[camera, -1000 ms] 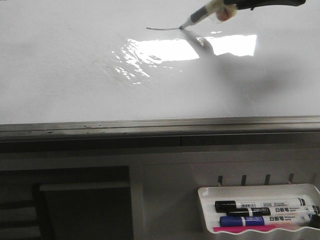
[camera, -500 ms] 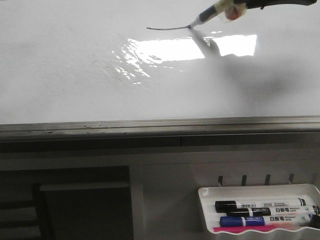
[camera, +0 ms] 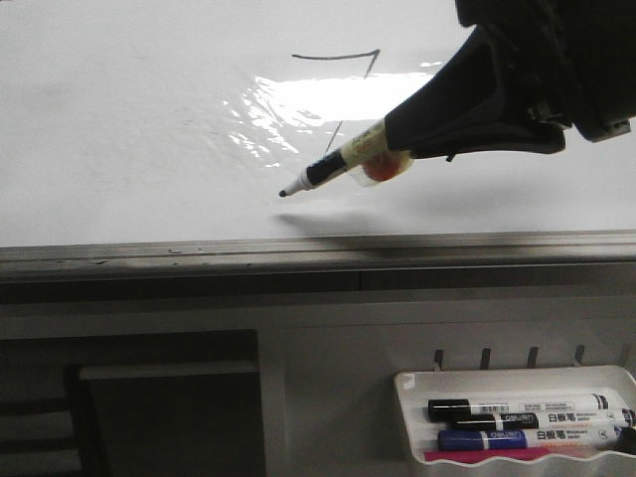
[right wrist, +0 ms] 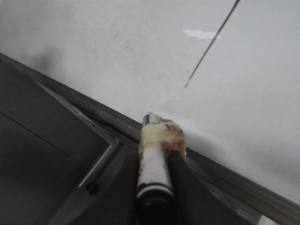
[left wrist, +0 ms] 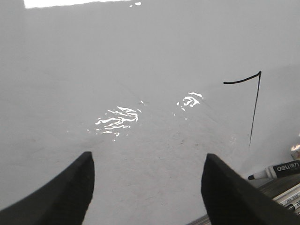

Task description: Write number 7 on whiteboard

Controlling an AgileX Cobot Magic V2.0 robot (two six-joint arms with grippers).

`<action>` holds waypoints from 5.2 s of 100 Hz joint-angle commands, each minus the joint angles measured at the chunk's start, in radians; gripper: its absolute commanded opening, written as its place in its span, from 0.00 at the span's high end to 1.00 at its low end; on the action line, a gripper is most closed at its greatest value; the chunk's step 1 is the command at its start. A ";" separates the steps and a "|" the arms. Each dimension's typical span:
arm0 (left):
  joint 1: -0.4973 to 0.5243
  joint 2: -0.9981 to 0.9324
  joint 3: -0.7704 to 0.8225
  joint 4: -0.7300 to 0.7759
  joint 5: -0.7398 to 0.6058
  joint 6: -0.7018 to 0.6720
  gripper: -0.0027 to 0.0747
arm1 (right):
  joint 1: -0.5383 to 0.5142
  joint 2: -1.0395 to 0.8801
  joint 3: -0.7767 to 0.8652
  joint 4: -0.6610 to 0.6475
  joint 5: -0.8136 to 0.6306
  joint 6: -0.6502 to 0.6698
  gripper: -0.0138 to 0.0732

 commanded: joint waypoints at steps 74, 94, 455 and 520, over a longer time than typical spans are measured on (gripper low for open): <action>-0.428 0.087 -0.075 0.187 -0.061 0.029 0.40 | 0.002 -0.052 -0.428 -0.771 0.423 0.674 0.90; -0.483 0.181 -0.127 0.219 -0.059 0.032 0.40 | 0.010 -0.048 -0.460 -0.771 0.459 0.674 0.90; -0.193 0.441 -0.235 -0.343 -0.253 0.035 0.33 | -0.323 -0.363 -0.224 -0.756 0.338 0.748 0.34; -0.190 -0.072 -0.218 -0.091 0.129 0.193 0.81 | -0.323 -0.614 -0.176 -0.740 0.091 0.763 0.90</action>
